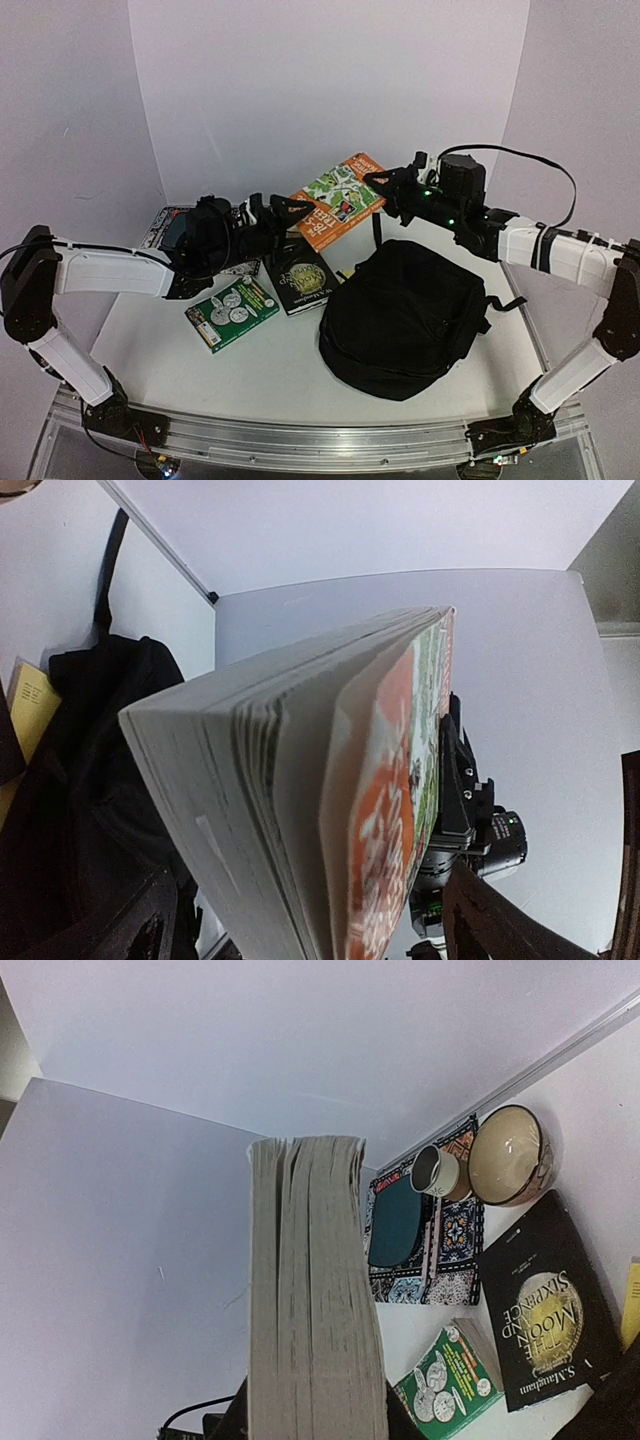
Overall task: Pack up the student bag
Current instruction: Pass from the right arm to the left
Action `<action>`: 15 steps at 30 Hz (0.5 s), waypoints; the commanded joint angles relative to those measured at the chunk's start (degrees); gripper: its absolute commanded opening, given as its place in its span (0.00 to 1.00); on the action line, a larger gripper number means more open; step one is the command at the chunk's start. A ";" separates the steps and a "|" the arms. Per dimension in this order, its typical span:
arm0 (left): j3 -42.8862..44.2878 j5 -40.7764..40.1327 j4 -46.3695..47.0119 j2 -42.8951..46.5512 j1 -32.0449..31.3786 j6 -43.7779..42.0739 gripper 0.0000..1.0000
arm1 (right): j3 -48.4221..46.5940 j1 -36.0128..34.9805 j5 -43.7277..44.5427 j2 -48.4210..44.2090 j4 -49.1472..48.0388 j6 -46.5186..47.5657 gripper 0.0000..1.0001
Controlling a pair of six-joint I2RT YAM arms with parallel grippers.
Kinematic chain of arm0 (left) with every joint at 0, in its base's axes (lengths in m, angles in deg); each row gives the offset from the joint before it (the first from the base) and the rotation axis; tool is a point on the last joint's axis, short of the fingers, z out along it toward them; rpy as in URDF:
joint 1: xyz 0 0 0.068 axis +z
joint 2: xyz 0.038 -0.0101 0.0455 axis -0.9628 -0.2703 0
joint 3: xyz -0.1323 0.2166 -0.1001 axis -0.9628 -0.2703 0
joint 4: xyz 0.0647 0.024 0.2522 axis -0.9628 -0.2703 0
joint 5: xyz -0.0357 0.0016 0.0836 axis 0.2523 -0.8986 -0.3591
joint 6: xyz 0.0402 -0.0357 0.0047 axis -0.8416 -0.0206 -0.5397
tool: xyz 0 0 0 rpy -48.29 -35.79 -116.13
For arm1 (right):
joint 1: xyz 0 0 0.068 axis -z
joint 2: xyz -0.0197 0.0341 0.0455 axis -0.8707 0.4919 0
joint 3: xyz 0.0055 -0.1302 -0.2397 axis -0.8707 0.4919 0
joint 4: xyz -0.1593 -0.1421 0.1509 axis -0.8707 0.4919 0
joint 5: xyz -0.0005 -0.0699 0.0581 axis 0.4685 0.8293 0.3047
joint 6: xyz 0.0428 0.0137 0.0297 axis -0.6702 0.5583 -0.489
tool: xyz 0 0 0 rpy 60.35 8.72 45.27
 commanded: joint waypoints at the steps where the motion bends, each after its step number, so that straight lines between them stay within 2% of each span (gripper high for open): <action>1: 2.93 -0.24 6.24 -2.44 -0.59 2.45 0.92 | 0.03 -0.48 -0.13 -4.77 -10.21 -2.63 0.00; 5: 2.51 -2.53 7.06 -2.75 -0.65 2.75 0.85 | 0.94 -0.55 -0.56 -5.63 -10.57 -3.06 0.00; 12: 3.01 -4.01 9.86 -2.85 -0.65 2.87 0.53 | 4.70 -0.98 -0.74 -7.14 -10.85 -4.59 0.00; 15: 3.39 -2.98 11.34 -2.90 -0.63 2.73 0.44 | 6.13 -1.22 -0.36 -7.63 -10.99 -4.95 0.00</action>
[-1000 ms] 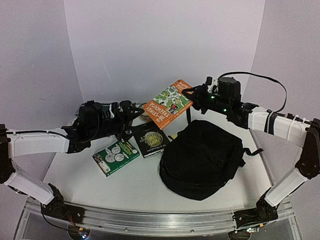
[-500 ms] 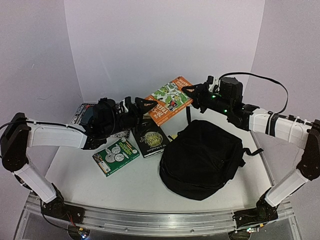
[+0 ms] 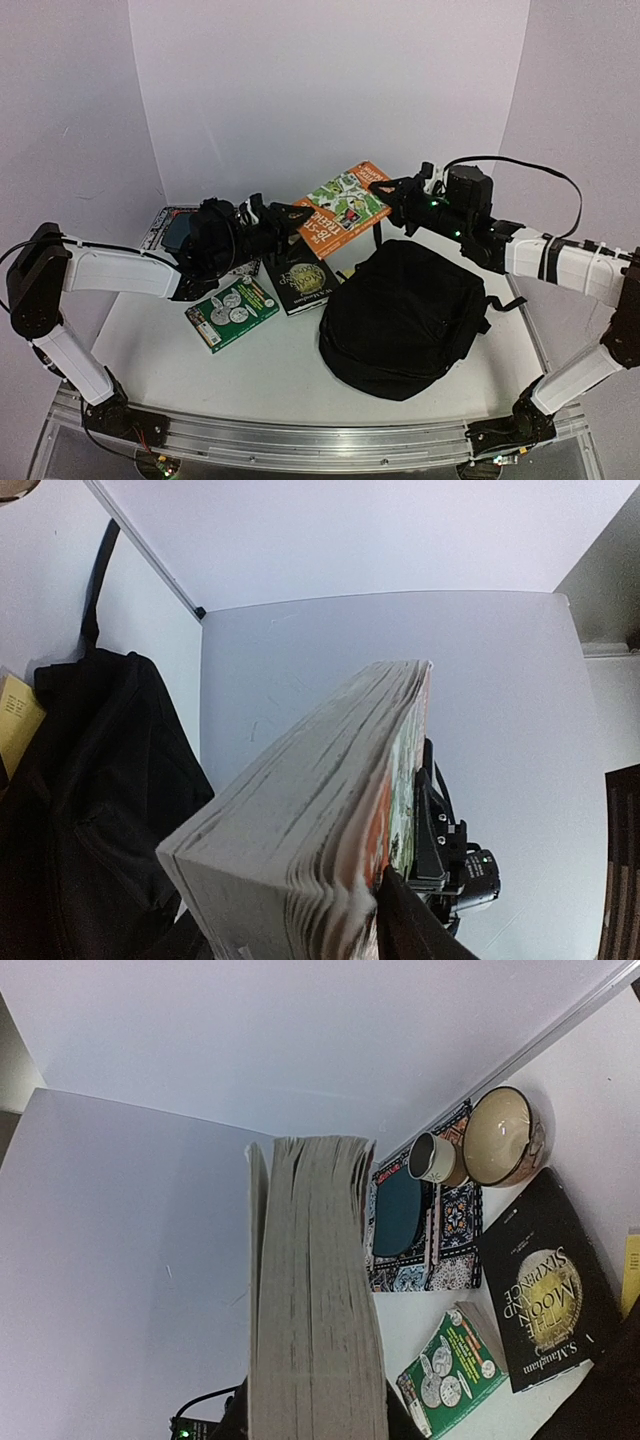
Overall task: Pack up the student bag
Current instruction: Pass from the right arm to the left
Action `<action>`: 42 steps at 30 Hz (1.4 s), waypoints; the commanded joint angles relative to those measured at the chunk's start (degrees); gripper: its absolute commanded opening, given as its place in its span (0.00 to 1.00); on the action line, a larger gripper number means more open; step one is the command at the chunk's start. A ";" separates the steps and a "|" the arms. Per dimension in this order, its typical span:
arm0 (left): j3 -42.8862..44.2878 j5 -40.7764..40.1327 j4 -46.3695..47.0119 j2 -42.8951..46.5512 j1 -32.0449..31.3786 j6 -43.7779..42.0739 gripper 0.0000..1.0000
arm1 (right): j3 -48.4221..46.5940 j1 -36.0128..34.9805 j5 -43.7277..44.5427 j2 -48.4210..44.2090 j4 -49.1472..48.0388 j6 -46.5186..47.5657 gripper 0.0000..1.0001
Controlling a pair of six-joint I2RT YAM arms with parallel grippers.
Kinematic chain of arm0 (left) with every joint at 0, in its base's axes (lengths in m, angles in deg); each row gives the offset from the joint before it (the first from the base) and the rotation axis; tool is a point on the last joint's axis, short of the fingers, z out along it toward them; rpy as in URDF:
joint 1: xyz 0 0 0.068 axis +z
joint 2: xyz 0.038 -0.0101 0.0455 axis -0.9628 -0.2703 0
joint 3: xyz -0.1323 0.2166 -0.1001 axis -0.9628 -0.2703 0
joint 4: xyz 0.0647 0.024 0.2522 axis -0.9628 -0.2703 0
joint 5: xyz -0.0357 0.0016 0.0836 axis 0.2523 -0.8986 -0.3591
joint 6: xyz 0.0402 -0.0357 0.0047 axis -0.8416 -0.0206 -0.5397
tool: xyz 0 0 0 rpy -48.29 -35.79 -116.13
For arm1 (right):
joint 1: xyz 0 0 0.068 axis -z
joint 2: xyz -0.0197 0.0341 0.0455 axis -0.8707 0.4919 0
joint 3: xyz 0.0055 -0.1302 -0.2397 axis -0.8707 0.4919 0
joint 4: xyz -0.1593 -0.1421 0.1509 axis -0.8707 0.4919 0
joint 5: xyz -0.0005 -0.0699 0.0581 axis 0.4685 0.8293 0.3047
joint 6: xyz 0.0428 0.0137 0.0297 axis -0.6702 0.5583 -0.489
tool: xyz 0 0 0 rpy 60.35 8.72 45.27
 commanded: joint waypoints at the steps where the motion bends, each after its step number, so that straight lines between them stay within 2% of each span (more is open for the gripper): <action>1: 2.88 0.27 6.49 0.21 -0.05 -0.10 0.42 | 0.76 -0.86 -0.46 -4.27 -8.61 -1.88 0.00; 5: 1.95 -0.02 9.43 1.18 -0.06 -0.15 0.36 | 1.97 -1.30 -0.29 -4.42 -8.62 -2.25 0.00; 8: 1.68 0.30 11.48 1.66 -0.08 -0.16 0.35 | 2.70 -1.90 -0.25 -3.85 -8.77 -3.18 0.00; 15: 1.82 1.75 14.33 1.70 -0.05 0.06 0.49 | 2.01 -3.59 -0.51 -2.18 -9.56 -3.94 0.00; 17: 1.70 1.86 14.59 1.81 -0.05 0.05 0.47 | 1.75 -3.75 -0.64 -1.86 -9.67 -4.01 0.00; 21: 0.95 1.66 14.97 2.41 -0.08 -0.04 0.35 | 2.15 -3.83 -0.42 -1.61 -9.56 -4.04 0.00; 27: -2.75 -1.07 15.07 5.18 -0.08 -0.16 0.03 | 2.69 -3.83 -0.45 -2.00 -5.76 -1.16 0.01; 31: -6.41 -3.45 15.06 8.18 0.01 -0.61 0.00 | 2.56 -3.83 -0.98 -2.70 0.90 2.73 0.14; 35: -10.56 -6.68 14.44 11.18 0.33 -1.71 0.00 | 1.75 -3.83 -3.28 -3.08 9.70 8.29 0.33; 39: -13.28 -8.40 11.16 14.35 1.59 -3.12 0.00 | 1.01 -3.83 -5.85 -3.54 20.57 15.99 0.51; 42: -14.83 -9.90 6.68 17.10 2.96 -4.79 0.00 | 1.13 -3.83 -5.60 -4.73 28.53 21.96 0.61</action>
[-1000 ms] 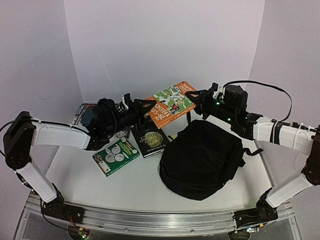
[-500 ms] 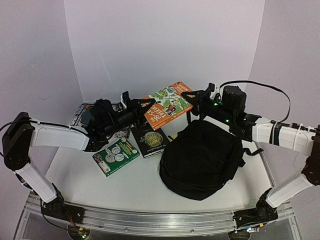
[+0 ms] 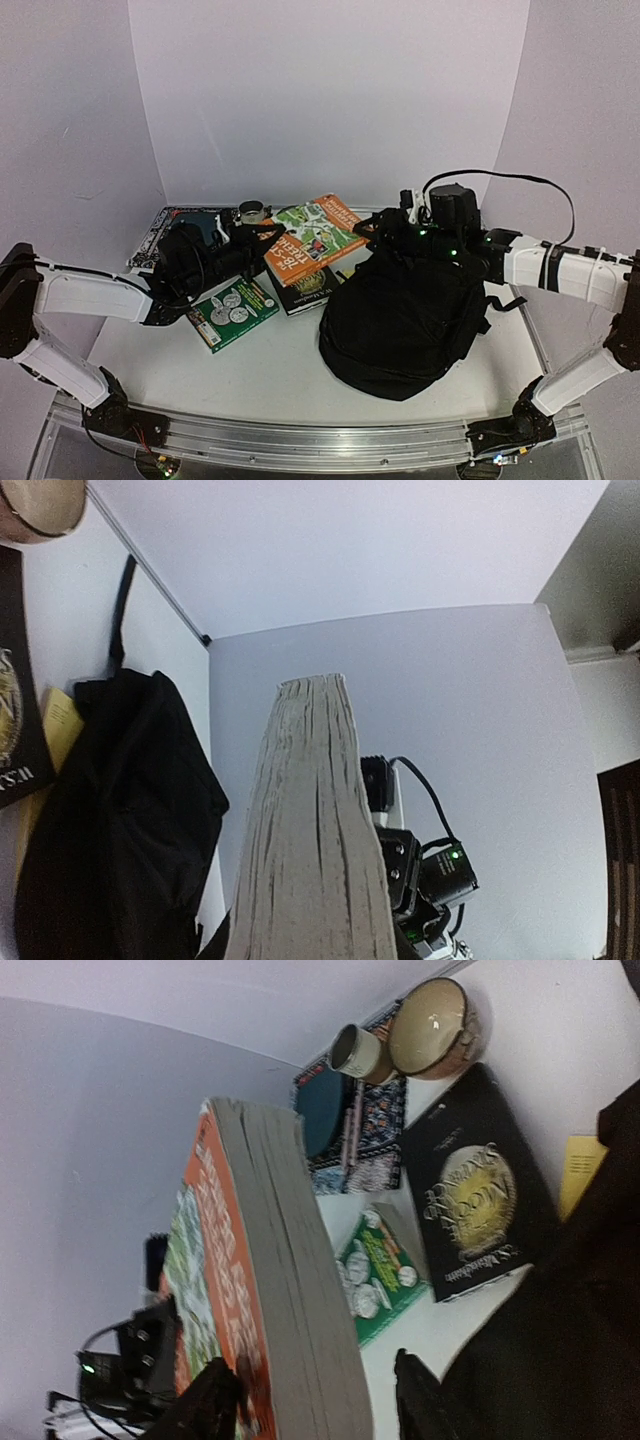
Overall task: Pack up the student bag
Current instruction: Pass from the right arm to the left, then pick up the largest pocket of the bag from the student bag.
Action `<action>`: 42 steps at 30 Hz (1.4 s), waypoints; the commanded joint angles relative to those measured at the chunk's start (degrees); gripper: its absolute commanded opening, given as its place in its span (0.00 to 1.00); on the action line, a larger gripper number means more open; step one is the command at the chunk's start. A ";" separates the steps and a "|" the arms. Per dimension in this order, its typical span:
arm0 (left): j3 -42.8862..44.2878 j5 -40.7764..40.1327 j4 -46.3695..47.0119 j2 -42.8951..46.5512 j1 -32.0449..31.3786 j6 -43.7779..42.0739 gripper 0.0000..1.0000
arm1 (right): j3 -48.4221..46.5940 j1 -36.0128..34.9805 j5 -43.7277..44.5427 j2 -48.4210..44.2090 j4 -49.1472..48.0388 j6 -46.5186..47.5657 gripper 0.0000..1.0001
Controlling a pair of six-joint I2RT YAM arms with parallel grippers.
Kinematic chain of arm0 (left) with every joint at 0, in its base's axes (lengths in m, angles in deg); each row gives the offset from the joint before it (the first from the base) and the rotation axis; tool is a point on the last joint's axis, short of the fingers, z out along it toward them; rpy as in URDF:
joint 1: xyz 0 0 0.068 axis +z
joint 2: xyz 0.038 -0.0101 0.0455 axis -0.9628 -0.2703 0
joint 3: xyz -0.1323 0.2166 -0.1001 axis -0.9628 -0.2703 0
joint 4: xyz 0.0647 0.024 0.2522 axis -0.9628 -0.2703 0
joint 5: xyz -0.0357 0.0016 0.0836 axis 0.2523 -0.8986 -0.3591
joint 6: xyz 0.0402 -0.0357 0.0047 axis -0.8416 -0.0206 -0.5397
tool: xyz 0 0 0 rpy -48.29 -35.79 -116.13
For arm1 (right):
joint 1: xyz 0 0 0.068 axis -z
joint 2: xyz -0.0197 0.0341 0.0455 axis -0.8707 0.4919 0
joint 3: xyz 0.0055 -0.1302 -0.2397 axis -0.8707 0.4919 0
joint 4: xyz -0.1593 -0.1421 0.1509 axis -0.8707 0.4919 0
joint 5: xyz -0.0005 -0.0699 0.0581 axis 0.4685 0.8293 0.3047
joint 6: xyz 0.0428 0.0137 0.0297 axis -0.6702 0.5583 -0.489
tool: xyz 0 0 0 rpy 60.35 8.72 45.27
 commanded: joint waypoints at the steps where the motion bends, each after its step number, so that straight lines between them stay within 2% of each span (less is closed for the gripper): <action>1: -0.43 -5.97 -1.24 6.96 2.91 -2.99 0.00 | -1.84 0.27 -1.63 -3.52 17.52 13.79 0.65; 6: -2.11 -6.02 -7.18 10.61 5.77 -4.88 0.00 | -4.10 0.26 -0.32 -4.47 32.82 25.66 0.76; 14: -3.15 0.85 -15.81 12.95 12.76 -7.33 0.00 | -7.46 -4.34 6.18 -4.20 49.47 36.32 0.81; 22: -3.98 3.69 -21.04 14.88 16.44 -8.93 0.00 | -9.76 -12.23 11.72 -0.10 56.44 39.75 0.83; 30: -2.55 5.22 -24.42 15.41 17.35 -11.13 0.00 | -10.34 -16.60 9.63 -0.08 66.41 46.56 0.82; 38: 0.01 6.60 -26.56 13.87 17.53 -12.96 0.00 | -10.62 -21.62 11.86 3.79 69.65 48.29 0.75; 42: 0.89 7.41 -26.76 13.25 17.54 -13.16 0.00 | -11.23 -23.49 15.68 6.52 69.79 48.69 0.71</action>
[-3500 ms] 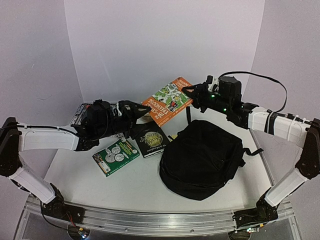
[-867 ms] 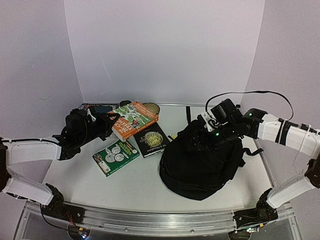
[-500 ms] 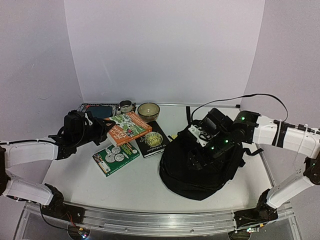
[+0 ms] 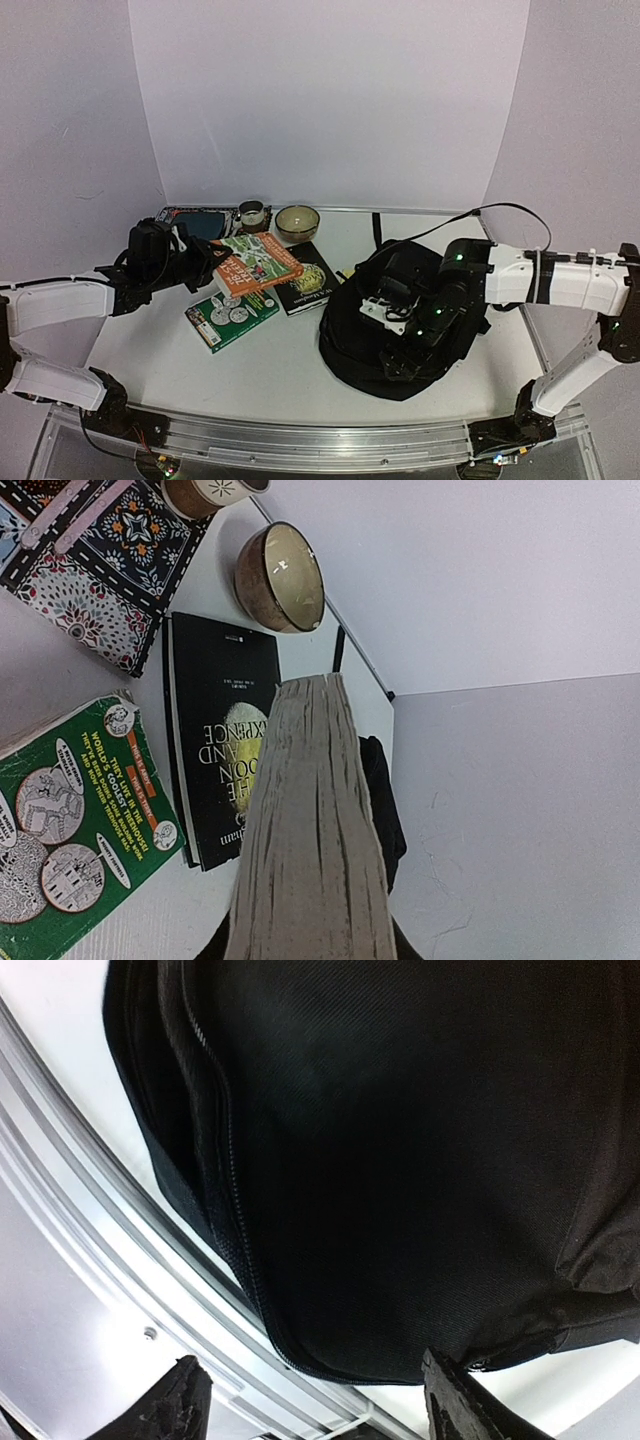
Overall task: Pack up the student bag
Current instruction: Pick up the largest pocket of the bag from the student bag.
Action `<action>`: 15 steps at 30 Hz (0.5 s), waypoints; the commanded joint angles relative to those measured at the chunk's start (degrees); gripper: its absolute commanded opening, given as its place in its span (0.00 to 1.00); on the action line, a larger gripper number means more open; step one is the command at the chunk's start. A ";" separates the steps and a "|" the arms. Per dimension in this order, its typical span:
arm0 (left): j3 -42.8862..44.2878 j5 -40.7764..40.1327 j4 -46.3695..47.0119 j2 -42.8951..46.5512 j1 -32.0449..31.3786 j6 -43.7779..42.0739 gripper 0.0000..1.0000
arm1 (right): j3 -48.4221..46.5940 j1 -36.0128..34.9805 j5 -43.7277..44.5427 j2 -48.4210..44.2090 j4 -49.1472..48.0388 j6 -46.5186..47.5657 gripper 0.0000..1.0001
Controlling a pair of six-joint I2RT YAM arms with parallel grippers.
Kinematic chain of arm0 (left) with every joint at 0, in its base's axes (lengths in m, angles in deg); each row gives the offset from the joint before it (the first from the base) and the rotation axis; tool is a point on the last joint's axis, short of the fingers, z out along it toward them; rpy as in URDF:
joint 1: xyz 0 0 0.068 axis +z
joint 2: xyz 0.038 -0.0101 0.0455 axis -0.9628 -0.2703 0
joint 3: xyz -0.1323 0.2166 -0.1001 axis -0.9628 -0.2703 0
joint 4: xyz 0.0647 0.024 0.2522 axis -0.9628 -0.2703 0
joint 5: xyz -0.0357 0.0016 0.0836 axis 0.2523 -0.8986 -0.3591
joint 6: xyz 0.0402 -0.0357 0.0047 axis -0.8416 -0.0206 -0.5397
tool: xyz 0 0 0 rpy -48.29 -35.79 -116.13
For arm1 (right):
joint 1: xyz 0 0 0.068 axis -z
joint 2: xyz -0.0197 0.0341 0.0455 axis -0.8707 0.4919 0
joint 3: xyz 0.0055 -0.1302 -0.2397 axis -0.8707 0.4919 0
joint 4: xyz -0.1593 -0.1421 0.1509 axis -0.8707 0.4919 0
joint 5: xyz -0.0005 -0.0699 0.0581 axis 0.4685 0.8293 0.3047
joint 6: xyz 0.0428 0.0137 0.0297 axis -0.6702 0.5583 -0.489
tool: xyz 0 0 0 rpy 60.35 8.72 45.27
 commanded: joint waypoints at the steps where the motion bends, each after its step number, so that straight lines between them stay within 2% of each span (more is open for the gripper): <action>1: 5.21 2.24 5.46 0.36 0.36 -1.19 0.00 | -2.30 -1.90 6.34 3.26 4.74 1.51 0.70; 8: 6.73 5.23 5.09 -0.32 0.38 -2.23 0.00 | -4.11 -3.05 14.34 6.52 3.94 3.51 0.54; 15: 7.00 7.25 4.94 -0.34 0.37 -2.27 0.00 | -3.69 -3.51 14.18 8.86 2.67 4.88 0.52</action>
